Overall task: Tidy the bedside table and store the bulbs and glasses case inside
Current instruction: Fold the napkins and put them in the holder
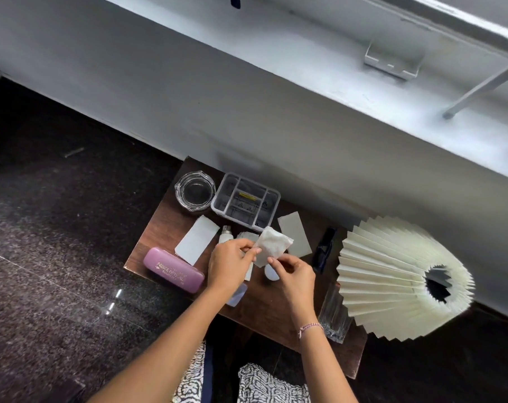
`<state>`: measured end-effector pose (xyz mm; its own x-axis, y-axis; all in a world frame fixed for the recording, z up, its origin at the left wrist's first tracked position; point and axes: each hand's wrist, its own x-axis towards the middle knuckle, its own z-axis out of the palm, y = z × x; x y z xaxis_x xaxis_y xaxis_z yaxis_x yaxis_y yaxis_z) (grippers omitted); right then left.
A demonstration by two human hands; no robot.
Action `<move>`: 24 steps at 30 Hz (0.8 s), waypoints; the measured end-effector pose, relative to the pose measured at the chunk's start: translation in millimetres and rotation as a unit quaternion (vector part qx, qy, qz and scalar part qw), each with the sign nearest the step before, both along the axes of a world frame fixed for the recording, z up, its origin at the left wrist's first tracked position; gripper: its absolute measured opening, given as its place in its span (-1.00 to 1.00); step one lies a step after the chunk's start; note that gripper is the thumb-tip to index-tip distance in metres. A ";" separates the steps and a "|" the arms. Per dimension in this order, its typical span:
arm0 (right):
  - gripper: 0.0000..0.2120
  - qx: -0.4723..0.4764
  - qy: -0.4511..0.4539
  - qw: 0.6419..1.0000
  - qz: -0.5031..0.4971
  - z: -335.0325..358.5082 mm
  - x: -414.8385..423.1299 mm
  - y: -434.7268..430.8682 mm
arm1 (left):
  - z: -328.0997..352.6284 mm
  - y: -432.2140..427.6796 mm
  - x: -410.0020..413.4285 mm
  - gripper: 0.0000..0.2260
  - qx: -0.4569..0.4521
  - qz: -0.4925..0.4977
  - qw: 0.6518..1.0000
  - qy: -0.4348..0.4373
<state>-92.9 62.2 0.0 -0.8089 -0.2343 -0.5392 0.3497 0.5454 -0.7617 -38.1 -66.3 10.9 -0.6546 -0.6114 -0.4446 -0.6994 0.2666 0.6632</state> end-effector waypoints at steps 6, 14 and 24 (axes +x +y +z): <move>-0.90 -0.013 0.021 1.000 0.001 3.6 -20.4 -20.8 | 6.5 -16.8 -10.7 -0.88 -0.024 0.015 0.999 0.034; -0.92 -0.007 0.074 0.997 0.002 12.9 -44.3 -55.9 | 8.8 -52.8 -33.7 -0.89 -0.086 0.001 0.993 0.081; -0.87 0.006 0.138 0.990 -0.025 19.6 -74.1 -97.0 | 7.8 -88.7 -66.3 -0.85 -0.108 -0.032 0.991 0.076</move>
